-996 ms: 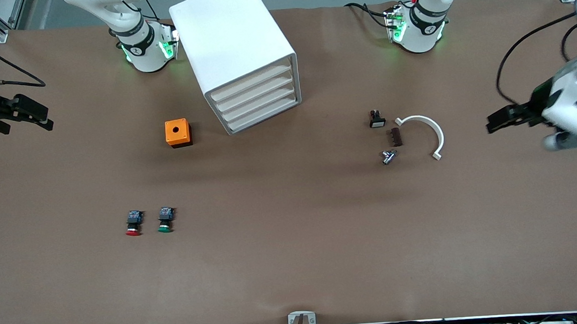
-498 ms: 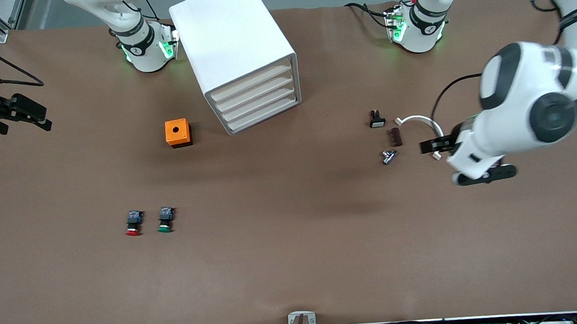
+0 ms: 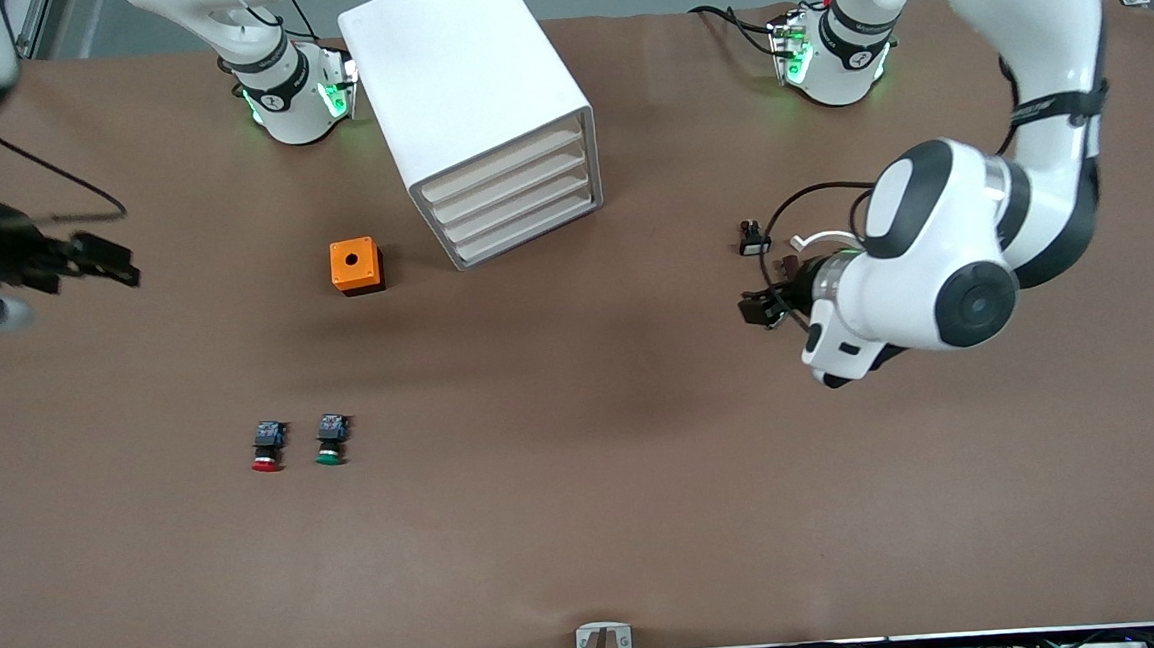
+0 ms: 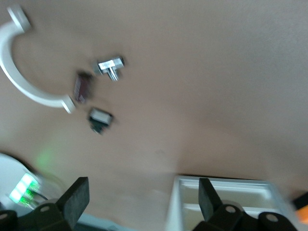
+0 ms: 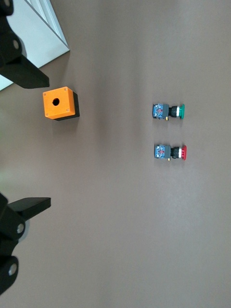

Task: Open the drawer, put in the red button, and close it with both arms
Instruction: 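Reach the left gripper to the cabinet while the right gripper reaches the red button, then grasp the drawer front with the left gripper while the right gripper grasps the button, then pull the drawer open with the left gripper while the right gripper lifts the button, then lower the red button into the open drawer and open the right gripper, then withdraw the right gripper to rest while the left gripper releases the drawer, then push the drawer closed into the cabinet with the left gripper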

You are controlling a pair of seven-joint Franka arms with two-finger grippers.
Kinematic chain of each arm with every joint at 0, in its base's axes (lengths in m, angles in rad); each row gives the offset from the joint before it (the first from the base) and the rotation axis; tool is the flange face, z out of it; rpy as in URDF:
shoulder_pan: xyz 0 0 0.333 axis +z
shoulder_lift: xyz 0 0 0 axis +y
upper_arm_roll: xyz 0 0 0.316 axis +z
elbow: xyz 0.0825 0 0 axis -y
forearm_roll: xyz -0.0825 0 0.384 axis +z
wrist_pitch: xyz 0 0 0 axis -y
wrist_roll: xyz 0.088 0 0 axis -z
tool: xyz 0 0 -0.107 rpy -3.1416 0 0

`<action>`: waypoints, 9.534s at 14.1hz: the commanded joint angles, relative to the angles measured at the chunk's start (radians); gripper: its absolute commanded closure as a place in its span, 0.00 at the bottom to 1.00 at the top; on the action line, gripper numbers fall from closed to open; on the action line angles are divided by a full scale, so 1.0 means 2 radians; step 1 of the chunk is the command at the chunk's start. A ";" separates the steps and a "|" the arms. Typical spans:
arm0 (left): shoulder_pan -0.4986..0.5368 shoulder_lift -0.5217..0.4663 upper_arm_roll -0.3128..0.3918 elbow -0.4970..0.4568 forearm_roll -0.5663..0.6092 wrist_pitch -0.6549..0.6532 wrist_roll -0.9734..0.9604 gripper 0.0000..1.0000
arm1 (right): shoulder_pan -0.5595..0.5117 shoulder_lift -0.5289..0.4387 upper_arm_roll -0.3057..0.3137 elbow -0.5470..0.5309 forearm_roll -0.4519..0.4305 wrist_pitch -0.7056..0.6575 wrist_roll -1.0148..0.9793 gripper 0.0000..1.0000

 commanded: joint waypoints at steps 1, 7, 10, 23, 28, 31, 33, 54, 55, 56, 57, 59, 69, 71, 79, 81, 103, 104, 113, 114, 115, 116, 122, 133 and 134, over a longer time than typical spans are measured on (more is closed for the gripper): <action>-0.015 0.060 0.003 0.058 -0.038 -0.015 -0.140 0.00 | -0.002 0.050 0.000 0.027 -0.004 0.009 -0.005 0.00; -0.029 0.126 0.001 0.076 -0.137 -0.013 -0.370 0.00 | 0.007 0.095 -0.001 -0.028 -0.001 0.151 0.041 0.00; -0.039 0.163 -0.001 0.075 -0.212 -0.015 -0.488 0.00 | 0.023 0.116 -0.001 -0.072 -0.004 0.238 0.084 0.00; -0.082 0.233 -0.055 0.069 -0.344 -0.016 -0.705 0.05 | 0.003 0.279 -0.004 -0.069 -0.005 0.423 0.088 0.00; -0.116 0.238 -0.055 0.064 -0.346 -0.016 -0.707 0.31 | 0.004 0.295 -0.004 -0.069 -0.006 0.429 0.087 0.36; -0.126 0.247 -0.055 0.064 -0.346 -0.016 -0.707 0.36 | 0.007 0.293 -0.004 -0.069 -0.005 0.422 0.087 0.92; -0.136 0.248 -0.056 0.064 -0.346 -0.016 -0.706 0.37 | 0.008 0.290 -0.004 -0.068 -0.004 0.417 0.088 0.99; -0.174 0.261 -0.069 0.057 -0.352 -0.029 -0.716 0.91 | 0.173 0.028 0.002 -0.064 0.025 0.085 0.494 1.00; -0.172 0.262 -0.069 0.056 -0.352 -0.030 -0.722 0.91 | 0.186 0.028 0.002 -0.064 0.025 0.086 0.514 1.00; -0.170 0.262 -0.068 0.055 -0.352 -0.032 -0.723 0.91 | 0.198 0.028 0.001 -0.063 0.025 0.088 0.539 1.00; -0.165 0.264 -0.068 0.055 -0.353 -0.034 -0.728 0.91 | 0.211 0.028 0.002 -0.062 0.025 0.089 0.559 1.00; -0.155 0.268 -0.068 0.055 -0.354 -0.034 -0.742 0.91 | 0.230 0.024 0.002 -0.062 0.027 0.092 0.605 1.00; -0.083 0.281 -0.064 0.058 -0.366 -0.033 -0.751 0.89 | 0.318 0.045 0.001 -0.063 0.030 0.160 0.763 1.00; -0.068 0.281 -0.061 0.058 -0.366 -0.033 -0.749 0.89 | 0.339 0.054 0.001 -0.063 0.030 0.178 0.808 1.00; -0.028 0.283 -0.057 0.058 -0.362 -0.033 -0.744 0.87 | 0.435 0.115 0.001 -0.063 0.029 0.246 0.998 1.00; -0.022 0.283 -0.057 0.058 -0.361 -0.033 -0.744 0.86 | 0.457 0.132 0.000 -0.063 0.029 0.270 1.029 1.00; -0.045 0.190 0.021 0.113 -0.319 0.007 -0.142 0.01 | 0.343 0.149 -0.004 0.056 0.014 0.095 0.669 0.00; -0.054 0.181 0.025 0.113 -0.295 0.032 -0.128 0.01 | 0.322 0.141 -0.004 0.059 0.013 0.073 0.614 0.00; -0.167 0.126 0.027 0.108 0.015 0.188 -0.130 0.01 | 0.116 0.067 -0.004 0.060 -0.008 -0.038 0.211 0.00; -0.178 0.125 0.026 0.105 0.048 0.188 -0.133 0.01 | 0.095 0.060 -0.004 0.060 -0.009 -0.046 0.175 0.00; -0.188 0.125 0.025 0.102 0.066 0.188 -0.136 0.01 | 0.082 0.054 -0.004 0.060 -0.010 -0.054 0.149 0.00; -0.197 0.126 0.025 0.101 0.081 0.188 -0.139 0.01 | 0.063 0.051 -0.004 0.060 -0.015 -0.060 0.125 0.00; -0.243 0.132 0.025 0.096 0.122 0.187 -0.166 0.01 | 0.016 0.045 -0.004 0.059 -0.017 -0.071 0.048 0.00; -0.295 0.121 0.018 0.077 0.136 0.189 -0.174 0.01 | 0.009 0.053 -0.003 0.128 -0.017 -0.070 -0.010 0.00; -0.297 0.119 0.012 0.075 0.133 0.190 -0.175 0.01 | 0.006 0.053 -0.004 0.131 -0.016 -0.070 -0.011 0.00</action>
